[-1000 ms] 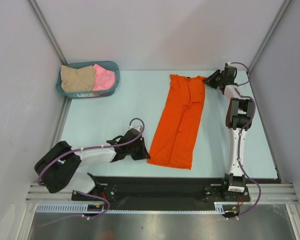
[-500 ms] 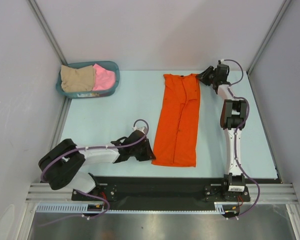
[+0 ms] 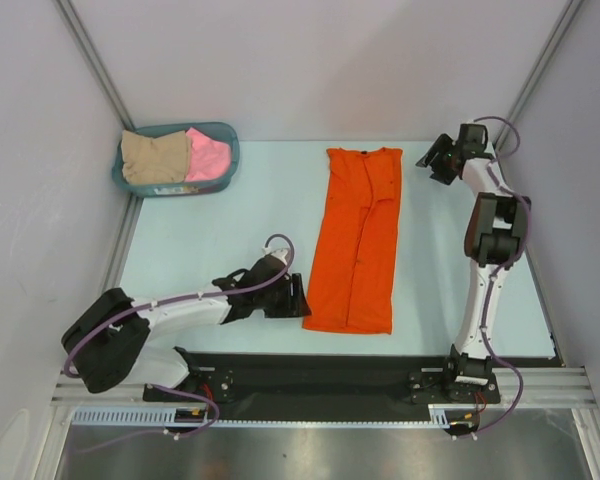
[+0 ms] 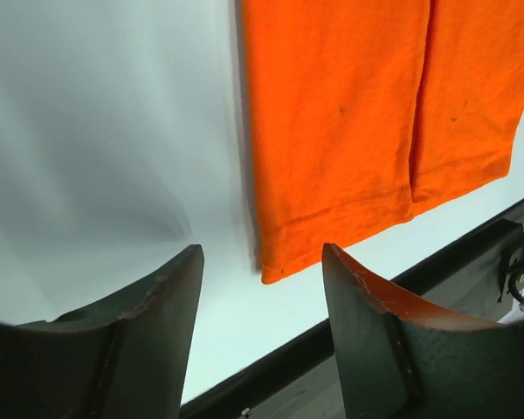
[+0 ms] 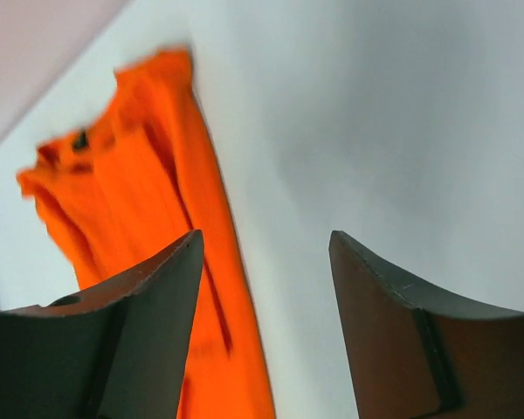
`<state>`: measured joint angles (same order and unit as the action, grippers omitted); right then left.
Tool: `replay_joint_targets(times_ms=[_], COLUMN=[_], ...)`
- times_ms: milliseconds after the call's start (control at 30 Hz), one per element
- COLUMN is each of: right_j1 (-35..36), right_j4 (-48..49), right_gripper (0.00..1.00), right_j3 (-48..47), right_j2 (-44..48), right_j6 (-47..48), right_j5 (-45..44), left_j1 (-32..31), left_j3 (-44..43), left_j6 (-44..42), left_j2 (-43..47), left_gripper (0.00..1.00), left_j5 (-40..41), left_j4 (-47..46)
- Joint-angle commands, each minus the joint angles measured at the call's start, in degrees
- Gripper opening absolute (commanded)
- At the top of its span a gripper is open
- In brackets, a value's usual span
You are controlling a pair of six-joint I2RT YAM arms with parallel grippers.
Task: Fold and stack the t-shirts
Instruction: Fold the tshirt
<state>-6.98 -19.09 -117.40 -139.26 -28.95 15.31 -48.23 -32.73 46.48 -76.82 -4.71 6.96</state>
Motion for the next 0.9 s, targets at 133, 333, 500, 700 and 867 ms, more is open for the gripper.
replay_joint_targets(times_ms=[133,333,500,700,867], right_j1=[4.34,9.52,18.22,23.85,25.17], right_j4=[2.03,0.11,-6.46,-10.36,-6.58], right_gripper=[0.64,0.6,0.54,0.53,0.51], right_j3=[36.92,55.86,66.66,76.87,87.94], right_j2=[33.5,52.65,61.99,70.61,76.68], right_j6=[2.85,3.99,4.69,1.45,-4.17], right_j5=[-3.98,-2.31,-2.47,-0.82,0.68], left_j1=[3.31,5.42,5.6,5.6,5.43], left_j3=[-3.66,-4.88,-5.76,-4.89,-1.03], left_j6=[-9.82,-12.28,-12.47,-11.24,-9.74], left_j2=[-2.63,-7.55,-11.25,-13.27,-11.87], left_gripper=[0.6,0.54,0.52,0.45,0.44], left_j5=[-6.8,-12.69,-14.09,-16.29,-16.74], left_j4=[0.07,-3.35,-5.37,-6.08,-6.78])
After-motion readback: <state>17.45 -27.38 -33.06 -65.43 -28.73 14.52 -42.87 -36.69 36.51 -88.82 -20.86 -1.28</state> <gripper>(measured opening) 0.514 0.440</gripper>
